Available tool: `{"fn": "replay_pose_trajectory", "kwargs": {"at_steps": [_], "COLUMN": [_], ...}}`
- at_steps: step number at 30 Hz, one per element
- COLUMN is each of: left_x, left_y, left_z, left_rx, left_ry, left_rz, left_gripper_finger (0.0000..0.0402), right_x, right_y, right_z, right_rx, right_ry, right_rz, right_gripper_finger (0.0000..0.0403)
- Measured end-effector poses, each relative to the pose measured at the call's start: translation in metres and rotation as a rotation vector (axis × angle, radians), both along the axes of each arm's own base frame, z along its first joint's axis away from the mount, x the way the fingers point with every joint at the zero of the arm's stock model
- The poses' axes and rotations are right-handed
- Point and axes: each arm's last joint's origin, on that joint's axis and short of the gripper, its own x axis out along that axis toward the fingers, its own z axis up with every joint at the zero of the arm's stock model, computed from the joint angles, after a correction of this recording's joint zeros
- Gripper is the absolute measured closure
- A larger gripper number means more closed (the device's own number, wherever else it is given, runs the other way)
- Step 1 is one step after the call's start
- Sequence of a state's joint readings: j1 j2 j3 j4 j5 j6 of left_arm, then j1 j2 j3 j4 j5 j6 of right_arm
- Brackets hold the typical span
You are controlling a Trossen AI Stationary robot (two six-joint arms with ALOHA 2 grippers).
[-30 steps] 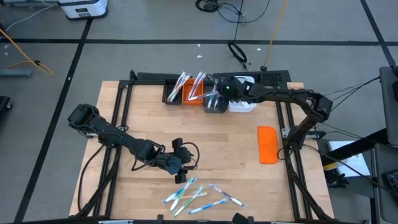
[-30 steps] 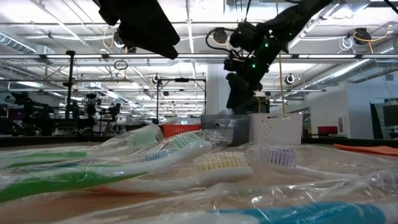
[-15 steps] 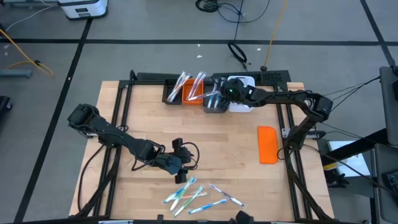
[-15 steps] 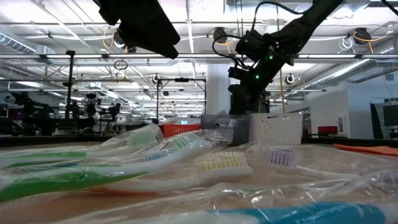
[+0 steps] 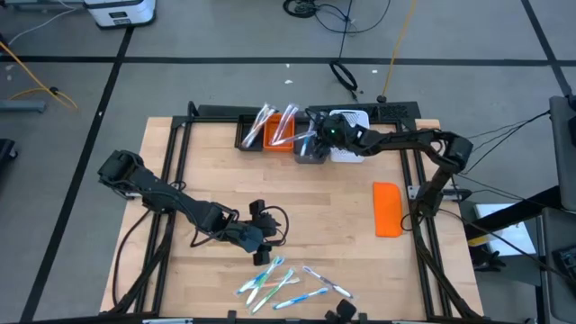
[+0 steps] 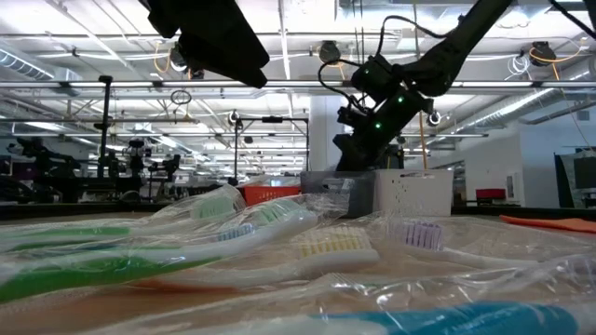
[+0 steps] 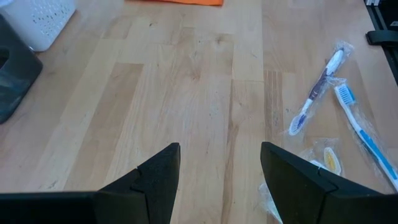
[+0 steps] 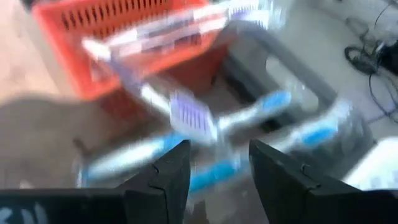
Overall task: Pick & Place Toothbrushes
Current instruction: Put the purple toothbrush into the orange bin
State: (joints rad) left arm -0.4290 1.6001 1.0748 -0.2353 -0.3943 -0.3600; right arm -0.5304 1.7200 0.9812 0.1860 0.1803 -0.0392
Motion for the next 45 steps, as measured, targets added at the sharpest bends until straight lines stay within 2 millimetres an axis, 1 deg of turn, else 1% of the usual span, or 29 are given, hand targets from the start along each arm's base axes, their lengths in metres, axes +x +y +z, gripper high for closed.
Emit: {"fn": "replay_pose_trajectory", "kwargs": {"at_steps": [3, 6, 12, 17, 21, 25, 28, 32, 35, 39, 45], "left_x": [0.0, 0.0, 0.0, 0.0, 0.0, 0.0, 0.0, 0.0, 0.0, 0.0, 0.0], "left_y": [0.0, 0.0, 0.0, 0.0, 0.0, 0.0, 0.0, 0.0, 0.0, 0.0, 0.0], "left_z": [0.0, 0.0, 0.0, 0.0, 0.0, 0.0, 0.0, 0.0, 0.0, 0.0, 0.0], "left_rx": [0.006, 0.006, 0.008, 0.008, 0.009, 0.009, 0.009, 0.009, 0.008, 0.008, 0.009], "left_ry": [0.0, 0.0, 0.001, 0.001, 0.001, 0.001, 0.002, 0.001, 0.001, 0.0, 0.001], "left_rz": [-0.005, -0.005, -0.007, -0.007, -0.007, -0.007, -0.007, -0.006, -0.005, -0.006, -0.006], "left_gripper_finger": [0.0176, 0.0176, 0.0176, 0.0176, 0.0176, 0.0176, 0.0176, 0.0176, 0.0176, 0.0176, 0.0176], "right_x": [0.003, 0.007, 0.008, 0.006, 0.003, 0.0, 0.001, 0.006, 0.01, 0.014, 0.018], "right_y": [-0.003, -0.007, -0.016, -0.017, -0.012, -0.004, 0.0, 0.0, -0.003, -0.009, -0.024], "right_z": [0.0, 0.012, 0.024, 0.021, 0.024, 0.016, 0.014, 0.002, -0.001, -0.015, -0.01], "right_rx": [-0.02, -0.071, -0.105, -0.068, -0.046, 0.025, 0.06, 0.064, 0.046, 0.052, 0.038], "right_ry": [-0.042, -0.129, -0.282, -0.269, -0.235, -0.138, -0.124, -0.103, -0.134, -0.137, -0.204], "right_rz": [-0.004, -0.009, -0.055, -0.05, -0.043, -0.007, 0.021, 0.022, 0.021, 0.009, -0.034], "right_gripper_finger": [0.0257, 0.0265, 0.0281, 0.029, 0.0293, 0.0293, 0.0296, 0.0302, 0.0305, 0.0308, 0.0308]}}
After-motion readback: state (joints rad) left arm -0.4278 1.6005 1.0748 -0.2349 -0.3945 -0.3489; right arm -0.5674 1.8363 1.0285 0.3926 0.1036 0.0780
